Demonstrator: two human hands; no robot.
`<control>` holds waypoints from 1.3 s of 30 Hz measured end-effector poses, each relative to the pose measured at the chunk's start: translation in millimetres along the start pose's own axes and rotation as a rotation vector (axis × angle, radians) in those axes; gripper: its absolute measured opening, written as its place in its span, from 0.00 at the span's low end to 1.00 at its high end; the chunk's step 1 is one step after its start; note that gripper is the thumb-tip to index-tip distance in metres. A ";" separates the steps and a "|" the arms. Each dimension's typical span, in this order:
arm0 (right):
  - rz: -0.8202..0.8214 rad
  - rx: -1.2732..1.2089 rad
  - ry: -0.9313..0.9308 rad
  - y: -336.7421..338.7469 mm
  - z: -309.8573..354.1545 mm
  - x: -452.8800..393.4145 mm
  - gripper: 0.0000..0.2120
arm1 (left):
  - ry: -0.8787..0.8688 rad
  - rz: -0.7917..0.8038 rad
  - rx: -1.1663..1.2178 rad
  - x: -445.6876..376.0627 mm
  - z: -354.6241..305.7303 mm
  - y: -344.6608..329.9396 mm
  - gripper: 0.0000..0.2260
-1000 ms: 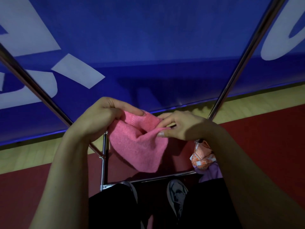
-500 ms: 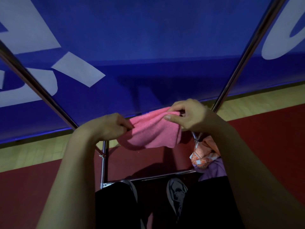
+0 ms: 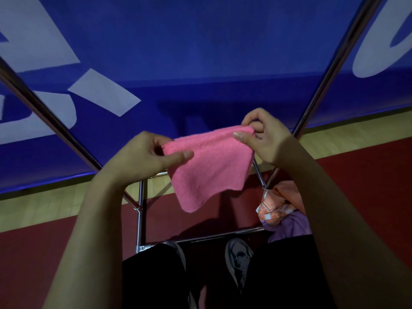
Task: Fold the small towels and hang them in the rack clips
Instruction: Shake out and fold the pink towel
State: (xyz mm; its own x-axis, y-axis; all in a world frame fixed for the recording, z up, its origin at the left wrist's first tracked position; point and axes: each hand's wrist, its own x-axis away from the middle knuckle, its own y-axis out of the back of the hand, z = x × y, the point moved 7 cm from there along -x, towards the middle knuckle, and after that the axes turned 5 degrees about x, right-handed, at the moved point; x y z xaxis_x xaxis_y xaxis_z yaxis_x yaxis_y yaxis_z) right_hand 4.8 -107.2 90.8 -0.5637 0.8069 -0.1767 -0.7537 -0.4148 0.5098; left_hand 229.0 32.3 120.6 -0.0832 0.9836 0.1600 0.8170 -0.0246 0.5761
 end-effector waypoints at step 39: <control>-0.324 0.220 -0.090 13.5 24.4 9.3 0.12 | -0.162 -0.341 0.410 12.3 -41.3 1.2 0.12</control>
State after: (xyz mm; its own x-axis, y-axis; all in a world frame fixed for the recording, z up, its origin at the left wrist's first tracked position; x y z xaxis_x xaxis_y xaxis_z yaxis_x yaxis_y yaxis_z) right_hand -2.4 -95.1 116.6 -0.2700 0.9186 -0.2886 -0.7915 -0.0410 0.6099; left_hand 205.5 37.0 156.3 -0.3190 0.9395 -0.1249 0.9170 0.3393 0.2096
